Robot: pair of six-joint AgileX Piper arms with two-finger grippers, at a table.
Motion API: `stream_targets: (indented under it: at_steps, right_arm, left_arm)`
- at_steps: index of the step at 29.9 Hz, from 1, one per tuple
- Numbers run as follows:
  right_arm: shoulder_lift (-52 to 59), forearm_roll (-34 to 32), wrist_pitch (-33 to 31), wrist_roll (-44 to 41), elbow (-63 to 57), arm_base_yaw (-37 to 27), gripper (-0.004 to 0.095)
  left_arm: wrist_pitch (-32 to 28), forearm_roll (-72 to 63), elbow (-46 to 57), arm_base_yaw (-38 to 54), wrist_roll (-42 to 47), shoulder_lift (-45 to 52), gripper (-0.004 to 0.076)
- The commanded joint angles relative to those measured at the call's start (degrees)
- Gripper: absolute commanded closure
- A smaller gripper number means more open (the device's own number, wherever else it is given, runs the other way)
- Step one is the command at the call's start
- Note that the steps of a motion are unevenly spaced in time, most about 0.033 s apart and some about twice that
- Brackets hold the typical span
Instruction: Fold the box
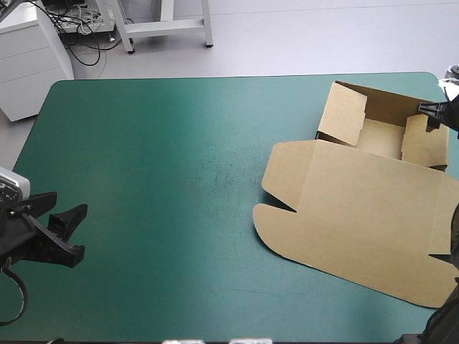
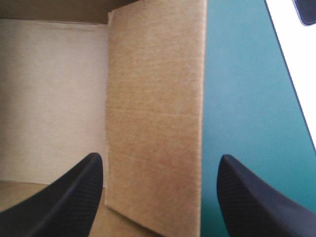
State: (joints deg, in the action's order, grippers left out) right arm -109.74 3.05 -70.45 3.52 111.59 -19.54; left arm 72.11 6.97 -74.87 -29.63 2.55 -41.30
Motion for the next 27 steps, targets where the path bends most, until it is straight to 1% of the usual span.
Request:
stream_targets:
  at_steps: [1, 4, 6, 9, 11, 14, 16, 22, 24, 27]
  right_arm:
    - [7.2, 4.6, 0.3, 0.8, 1.9, -0.3, 0.0295]
    - [11.5, 9.3, 0.3, 1.7, 1.8, -0.2, 0.0299]
    - [14.0, 11.1, 0.3, 2.4, 1.8, 0.9, 0.0307]
    - [18.5, 12.5, 0.9, 3.8, 0.5, 5.2, 0.0308]
    - [21.9, 10.1, 1.2, 4.1, -1.6, 10.2, 0.0316]
    - [25.8, 4.0, 1.3, 3.6, -5.3, 18.0, 0.0331]
    - [29.0, 0.9, 3.3, 2.8, -8.5, 23.5, 0.0332]
    - [40.5, -0.3, 13.4, 0.7, -19.4, 36.7, 0.0335]
    - [44.8, -0.5, 15.9, 0.5, -23.1, 40.2, 0.0336]
    - [50.4, -2.7, 18.3, -0.3, -29.3, 44.8, 0.0336]
  left_arm:
    - [2.0, 2.8, -1.1, -0.3, 0.4, -0.3, 0.0345]
    - [1.8, 5.0, -1.1, -0.3, 0.3, -0.3, 0.0345]
    - [1.6, 6.4, -1.1, -0.3, 0.2, -0.3, 0.0345]
    - [0.0, 8.7, -1.1, -0.3, 0.5, -0.3, 0.0345]
    - [-1.3, 9.8, -1.1, -0.3, 1.7, -0.3, 0.0345]
    - [-2.5, 10.7, -0.9, -0.3, 2.1, -0.3, 0.0345]
    - [-3.4, 11.1, -0.1, -0.3, 2.2, -0.3, 0.0345]
    - [-3.8, 17.1, 4.0, -0.3, 6.1, -0.2, 0.0345]
    - [-4.7, 18.5, 5.6, -0.3, 7.6, 0.2, 0.0345]
    - [-7.3, 18.2, 7.8, -0.3, 8.8, 1.7, 0.0345]
